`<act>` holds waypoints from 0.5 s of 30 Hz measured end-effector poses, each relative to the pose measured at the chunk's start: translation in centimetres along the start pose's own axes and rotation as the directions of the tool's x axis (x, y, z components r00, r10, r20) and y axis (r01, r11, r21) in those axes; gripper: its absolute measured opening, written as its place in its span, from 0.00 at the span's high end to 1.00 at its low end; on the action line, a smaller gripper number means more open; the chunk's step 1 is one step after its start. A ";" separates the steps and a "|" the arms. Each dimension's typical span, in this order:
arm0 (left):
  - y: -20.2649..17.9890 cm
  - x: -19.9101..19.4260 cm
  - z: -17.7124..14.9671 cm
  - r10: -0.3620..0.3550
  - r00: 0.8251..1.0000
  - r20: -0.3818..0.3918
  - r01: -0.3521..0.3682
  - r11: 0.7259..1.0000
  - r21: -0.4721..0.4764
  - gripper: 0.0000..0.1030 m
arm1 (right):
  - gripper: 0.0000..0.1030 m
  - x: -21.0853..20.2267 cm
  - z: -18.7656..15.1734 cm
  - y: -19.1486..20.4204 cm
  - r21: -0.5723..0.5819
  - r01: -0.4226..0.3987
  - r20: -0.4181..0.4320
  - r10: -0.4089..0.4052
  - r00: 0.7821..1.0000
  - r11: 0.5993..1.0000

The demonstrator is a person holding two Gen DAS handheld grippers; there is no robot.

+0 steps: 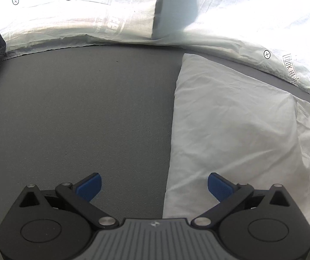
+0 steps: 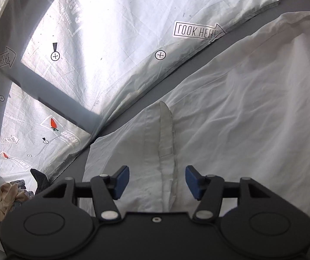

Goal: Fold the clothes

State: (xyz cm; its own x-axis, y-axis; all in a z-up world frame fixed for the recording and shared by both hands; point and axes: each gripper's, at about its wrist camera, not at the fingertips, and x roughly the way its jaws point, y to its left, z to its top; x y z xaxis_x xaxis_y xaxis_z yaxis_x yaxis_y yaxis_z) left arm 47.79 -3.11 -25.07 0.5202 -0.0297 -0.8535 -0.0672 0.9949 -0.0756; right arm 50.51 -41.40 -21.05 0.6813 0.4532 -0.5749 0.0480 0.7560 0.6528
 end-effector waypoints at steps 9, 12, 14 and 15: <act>-0.6 4.3 2.9 0.050 0.998 -0.030 -0.049 0.998 0.031 0.00 | 0.35 9.4 4.2 -0.4 0.021 -0.037 -0.082 0.038 0.996 0.999; -0.7 5.4 3.3 0.054 0.997 -0.048 -0.053 0.998 0.024 0.00 | 0.30 11.0 4.7 -0.3 0.006 -0.020 -0.082 0.020 0.996 1.000; -0.5 5.8 3.5 0.047 0.998 -0.045 -0.047 0.999 0.007 0.00 | 0.31 11.4 5.2 0.0 -0.011 -0.006 -0.085 0.005 0.996 1.000; -0.5 5.9 3.6 0.045 0.998 -0.043 -0.045 0.999 0.002 0.00 | 0.38 11.6 5.4 0.2 -0.025 0.009 -0.087 -0.012 0.996 1.000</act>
State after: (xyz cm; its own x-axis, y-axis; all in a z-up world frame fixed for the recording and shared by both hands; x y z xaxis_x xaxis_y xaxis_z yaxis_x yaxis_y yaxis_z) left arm 54.02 -3.42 -28.23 0.4795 0.0112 -0.8775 -0.0894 0.9953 -0.0362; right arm 62.33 -38.55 -24.92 0.6142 0.4840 -0.6233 0.0360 0.7718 0.6349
